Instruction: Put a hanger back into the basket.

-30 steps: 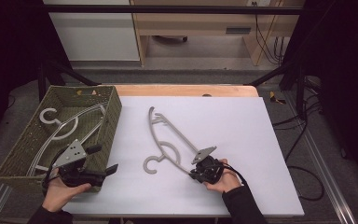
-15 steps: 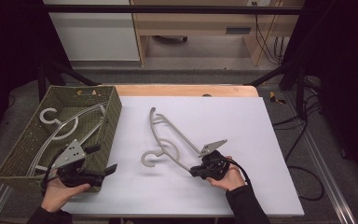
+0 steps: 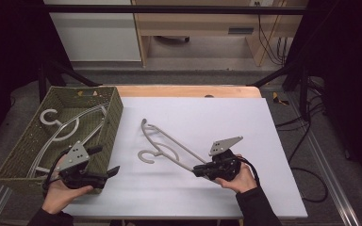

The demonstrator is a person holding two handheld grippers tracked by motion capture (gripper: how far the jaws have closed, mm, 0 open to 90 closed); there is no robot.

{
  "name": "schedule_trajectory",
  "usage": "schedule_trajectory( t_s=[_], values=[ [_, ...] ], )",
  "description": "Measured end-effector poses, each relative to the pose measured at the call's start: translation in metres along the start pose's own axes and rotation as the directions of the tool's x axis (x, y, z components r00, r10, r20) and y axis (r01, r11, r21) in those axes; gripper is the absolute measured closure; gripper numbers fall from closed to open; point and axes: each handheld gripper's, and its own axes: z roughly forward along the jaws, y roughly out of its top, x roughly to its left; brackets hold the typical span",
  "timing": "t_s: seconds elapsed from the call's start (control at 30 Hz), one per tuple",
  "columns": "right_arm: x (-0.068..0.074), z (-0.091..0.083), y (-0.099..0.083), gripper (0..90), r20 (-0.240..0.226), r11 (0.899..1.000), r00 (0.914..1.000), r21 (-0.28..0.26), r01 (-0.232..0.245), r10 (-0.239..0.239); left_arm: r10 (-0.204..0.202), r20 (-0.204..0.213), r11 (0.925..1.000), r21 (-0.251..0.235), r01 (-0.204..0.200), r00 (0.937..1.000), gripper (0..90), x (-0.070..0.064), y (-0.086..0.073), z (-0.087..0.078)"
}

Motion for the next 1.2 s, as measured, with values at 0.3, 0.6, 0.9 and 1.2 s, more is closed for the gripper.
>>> schedule_trajectory(
  t_s=[0.3,0.6,0.9,1.2],
  values=[
    [0.008,-0.008,0.006,82.6,-0.051,0.999,0.9986,-0.028,0.015,-0.017,0.132,0.003,0.9892,0.065,-0.132,0.9913,9.3,-0.017,0.013,0.015],
    [0.009,-0.016,0.006,82.4,-0.092,0.999,0.9957,-0.042,-0.001,-0.003,0.215,0.044,0.9667,0.132,-0.219,0.9755,13.5,-0.034,0.025,0.048],
    [0.0,-0.023,-0.003,82.3,-0.113,0.998,0.9933,-0.055,-0.03,0.024,0.232,0.034,0.9544,0.185,-0.234,0.9721,17.8,-0.041,0.029,0.085],
    [-0.007,-0.025,-0.01,82.3,-0.121,0.997,0.992,-0.068,-0.042,0.034,0.23,-0.017,0.9527,0.208,-0.222,0.973,24.4,-0.022,0.025,0.114]
  ],
)
